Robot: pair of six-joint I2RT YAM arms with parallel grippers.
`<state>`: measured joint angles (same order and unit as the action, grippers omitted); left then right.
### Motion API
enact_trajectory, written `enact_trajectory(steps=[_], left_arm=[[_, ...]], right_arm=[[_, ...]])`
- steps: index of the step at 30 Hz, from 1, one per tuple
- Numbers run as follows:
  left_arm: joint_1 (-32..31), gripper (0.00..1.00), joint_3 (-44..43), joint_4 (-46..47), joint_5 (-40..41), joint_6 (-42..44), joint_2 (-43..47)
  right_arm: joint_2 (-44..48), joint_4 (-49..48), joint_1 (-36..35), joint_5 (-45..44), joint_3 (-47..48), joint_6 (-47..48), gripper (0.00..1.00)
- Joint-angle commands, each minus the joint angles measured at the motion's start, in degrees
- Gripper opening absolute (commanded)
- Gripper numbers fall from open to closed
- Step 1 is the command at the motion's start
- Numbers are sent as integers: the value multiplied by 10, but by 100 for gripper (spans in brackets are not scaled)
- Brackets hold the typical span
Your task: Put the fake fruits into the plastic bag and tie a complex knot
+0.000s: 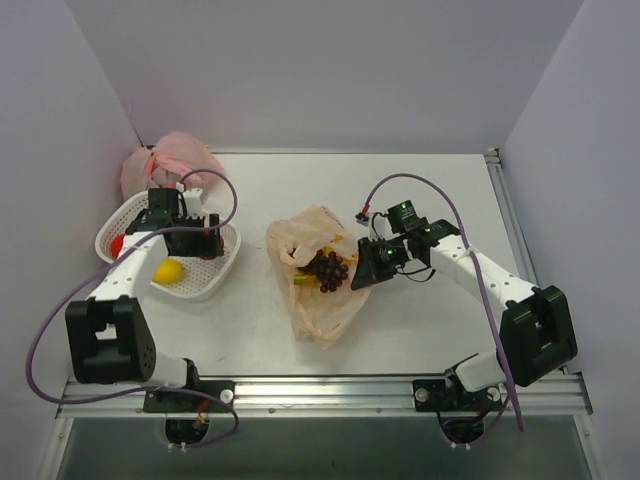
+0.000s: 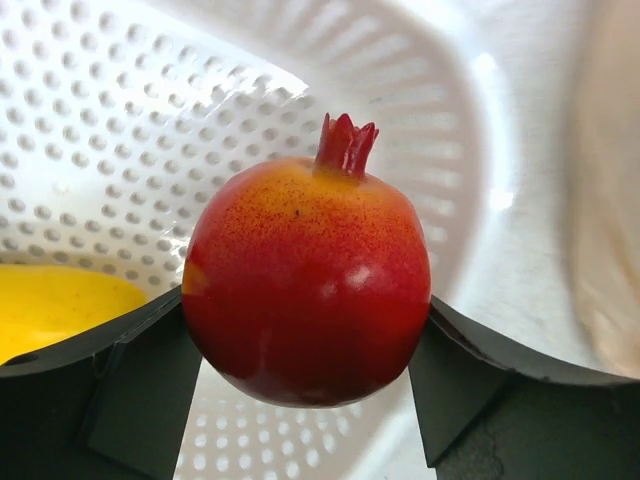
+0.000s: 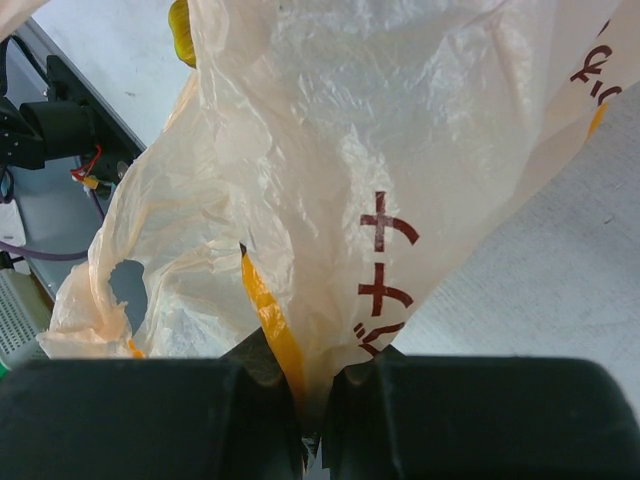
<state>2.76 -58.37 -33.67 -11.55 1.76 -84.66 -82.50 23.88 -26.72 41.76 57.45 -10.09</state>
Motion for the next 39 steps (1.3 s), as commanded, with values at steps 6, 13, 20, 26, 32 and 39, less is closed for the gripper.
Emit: enact_trajectory(steps=[6,13,20,26,32,39], left_arm=[[-149,73,-9,-43,-159,75,248],[-266,73,31,-75,-257,101,334],[-452,73,53,-2,-163,98,295],[-519,78,0,54,-96,79,168],[-553,92,-68,70,-31,74,64],[-548,97,-108,27,-46,106,121]], right_arm=[[-13,15,7,6,29,4,0],[-30,14,17,25,42,-10,0],[-29,15,17,32,38,-10,0],[-13,19,17,43,29,-10,0],[-7,27,17,51,30,-4,0],[1,31,18,57,28,-3,1]])
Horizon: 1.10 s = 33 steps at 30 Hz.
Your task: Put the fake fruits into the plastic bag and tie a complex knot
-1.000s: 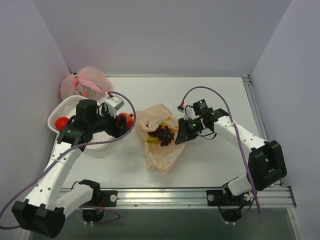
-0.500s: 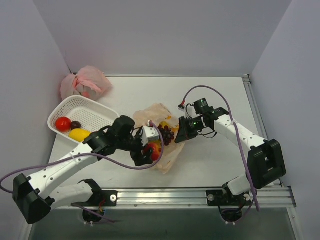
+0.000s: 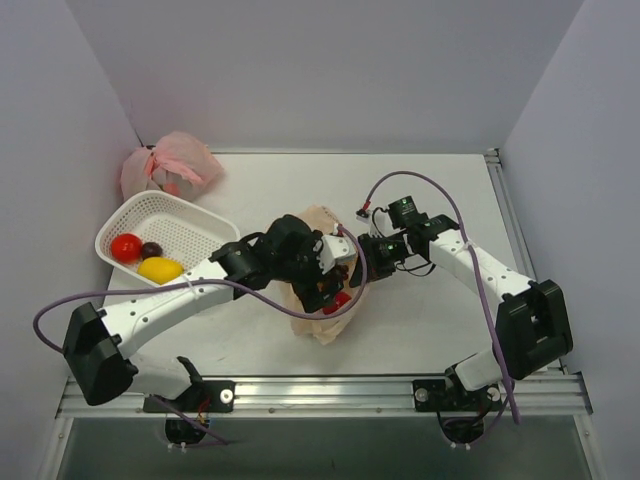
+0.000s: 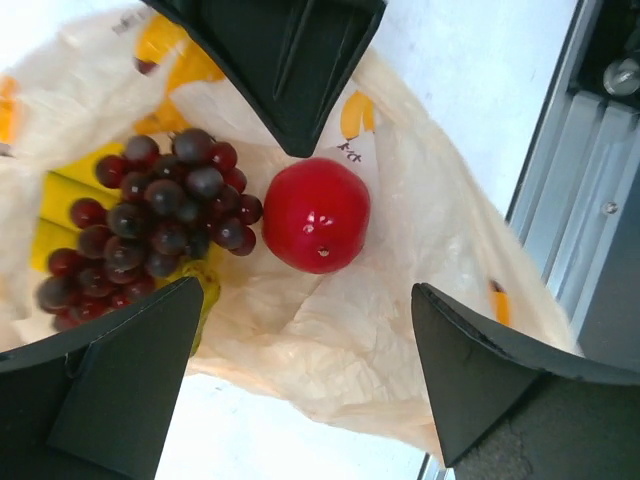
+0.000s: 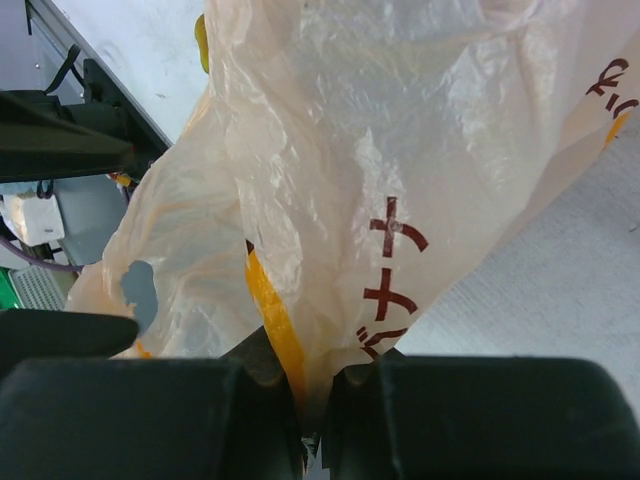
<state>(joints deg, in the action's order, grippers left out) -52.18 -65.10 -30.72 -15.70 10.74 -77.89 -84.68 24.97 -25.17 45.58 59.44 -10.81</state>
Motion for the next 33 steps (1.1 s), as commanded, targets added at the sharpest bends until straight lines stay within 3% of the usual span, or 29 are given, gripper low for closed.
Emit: enact_trajectory(steps=[1,4,6,9,14,19,21,25,33], left_arm=[[11,97,-47,-31,-13,15,65],[74,97,-46,-47,-105,-29,135],[158,97,-39,-53,-130,-43,195],[261,97,-44,-109,-111,-45,243],[399,95,-34,-179,18,-57,256],[552,94,-19,-188,57,-27,178],[579,94,-34,-197,111,-26,108],[673,94,-66,-183,113,-27,21],[705,90,-143,-123,147,-34,-139]], right_arm=[[22,20,1,19,9,5,1],[22,24,2,16,10,6,0],[26,25,2,14,10,8,0],[22,26,1,13,11,12,0],[11,28,1,13,15,17,0],[5,28,2,14,14,18,0],[10,29,1,13,12,20,0],[13,29,2,13,7,26,0],[8,28,3,16,6,25,0]])
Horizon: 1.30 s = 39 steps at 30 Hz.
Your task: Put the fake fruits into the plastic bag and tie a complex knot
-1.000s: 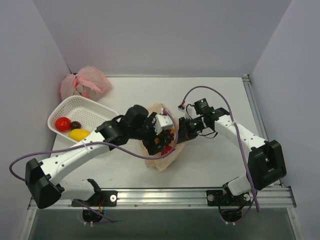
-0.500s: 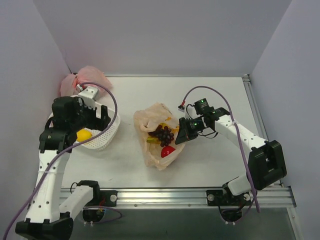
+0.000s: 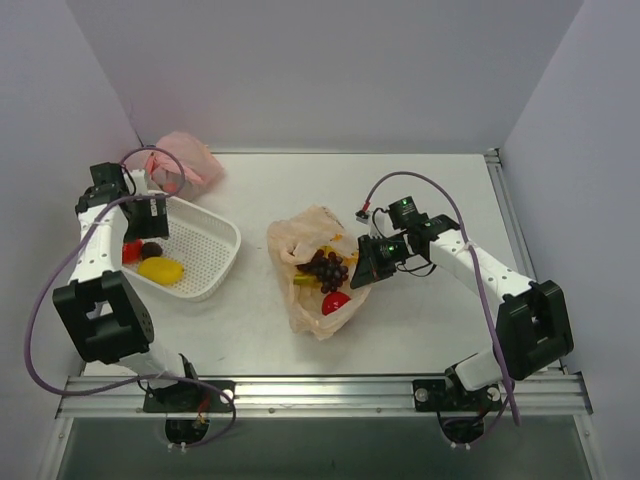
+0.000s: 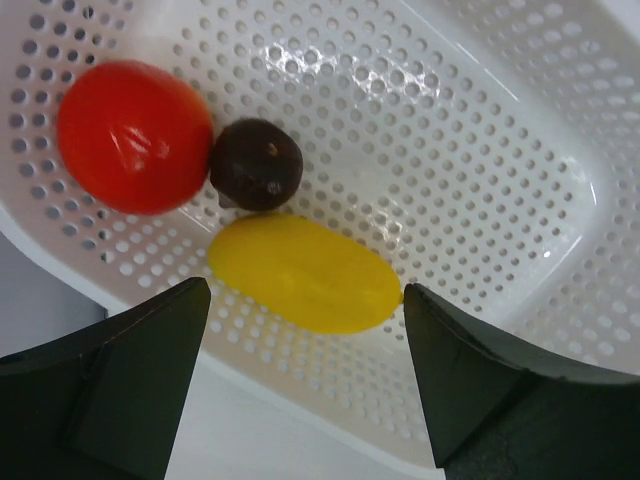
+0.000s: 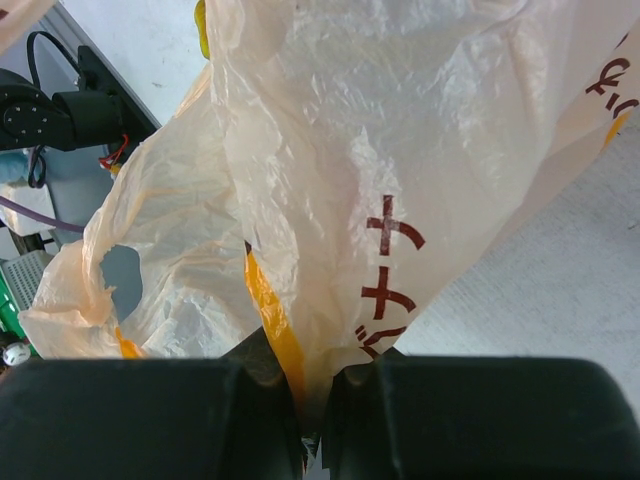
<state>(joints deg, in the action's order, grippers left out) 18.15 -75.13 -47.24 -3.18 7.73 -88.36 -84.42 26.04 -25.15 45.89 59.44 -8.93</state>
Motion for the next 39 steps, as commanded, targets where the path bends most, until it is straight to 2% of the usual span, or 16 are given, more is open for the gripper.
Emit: enact_trajectory(steps=[1,8,12,18,21,28,29,33,35,36,39], left_arm=[[2,90,-52,46,27,-10,-48],[7,92,-105,75,75,-37,-178],[7,96,-125,87,72,-52,-218],[6,94,-130,109,78,-74,-260],[7,86,-121,128,63,-75,-263],[5,58,-119,150,-2,-74,-258],[4,51,-119,148,-3,-71,-257],[3,44,-113,135,-20,-60,-229],[3,44,-107,131,-15,-52,-213],[1,57,-103,127,11,-47,-202],[0,74,-96,122,62,-18,-190]], right_arm=[[4,17,2,13,7,7,0],[3,16,3,10,12,9,0],[1,17,2,11,14,8,0],[0,16,2,12,15,8,0],[1,17,2,10,15,9,0],[1,16,2,11,13,9,0],[1,16,3,10,13,9,0],[7,16,2,8,12,11,0],[6,17,3,6,11,12,0],[3,16,3,6,12,13,0],[-4,16,3,12,15,10,0]])
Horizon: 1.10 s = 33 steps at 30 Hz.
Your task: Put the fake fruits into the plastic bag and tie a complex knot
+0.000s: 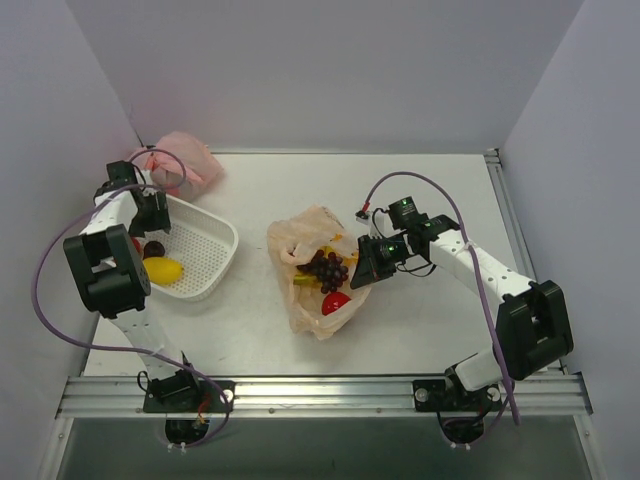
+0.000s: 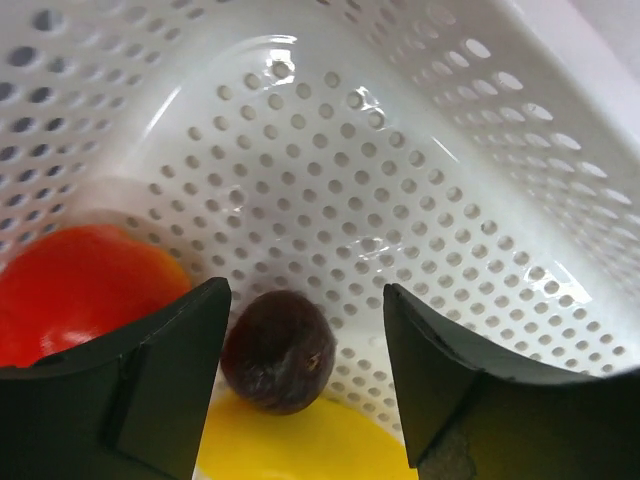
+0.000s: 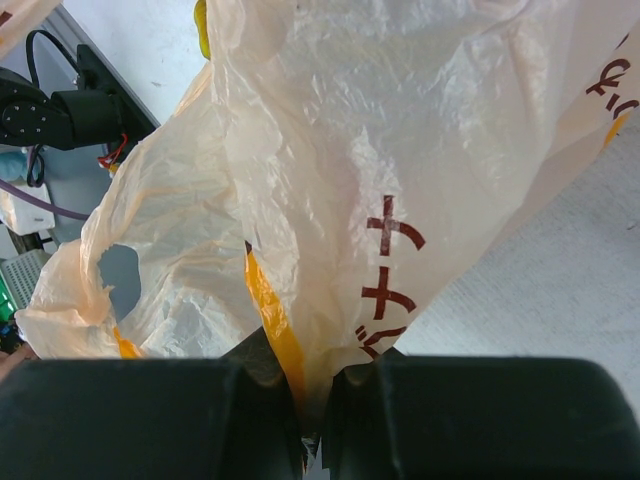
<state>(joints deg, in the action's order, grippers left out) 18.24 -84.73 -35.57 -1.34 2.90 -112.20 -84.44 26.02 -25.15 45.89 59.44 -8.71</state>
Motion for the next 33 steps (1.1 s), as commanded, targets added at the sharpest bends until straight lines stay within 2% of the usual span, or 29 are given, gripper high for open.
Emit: enact_trajectory(steps=[1,6,14,17,22,25,29,31,33], left_arm=[[0,74,6,3,63,39,49],[7,74,32,-5,68,61,46],[8,73,37,2,48,36,6],[9,71,30,3,37,24,-6],[8,59,27,11,-2,20,8],[8,51,26,12,-26,28,28],[6,49,32,3,-63,45,86],[-2,49,41,-8,-112,65,126],[-24,49,67,-16,-183,96,202]], right_arm=[[-5,16,3,13,16,6,0],[-5,16,3,13,22,4,0],[-5,18,4,13,20,5,0],[-3,18,3,10,18,5,0],[1,18,3,7,16,6,0],[1,18,3,7,15,5,0],[0,17,3,9,16,4,0],[2,17,3,8,16,5,0],[1,16,3,10,16,4,0]])
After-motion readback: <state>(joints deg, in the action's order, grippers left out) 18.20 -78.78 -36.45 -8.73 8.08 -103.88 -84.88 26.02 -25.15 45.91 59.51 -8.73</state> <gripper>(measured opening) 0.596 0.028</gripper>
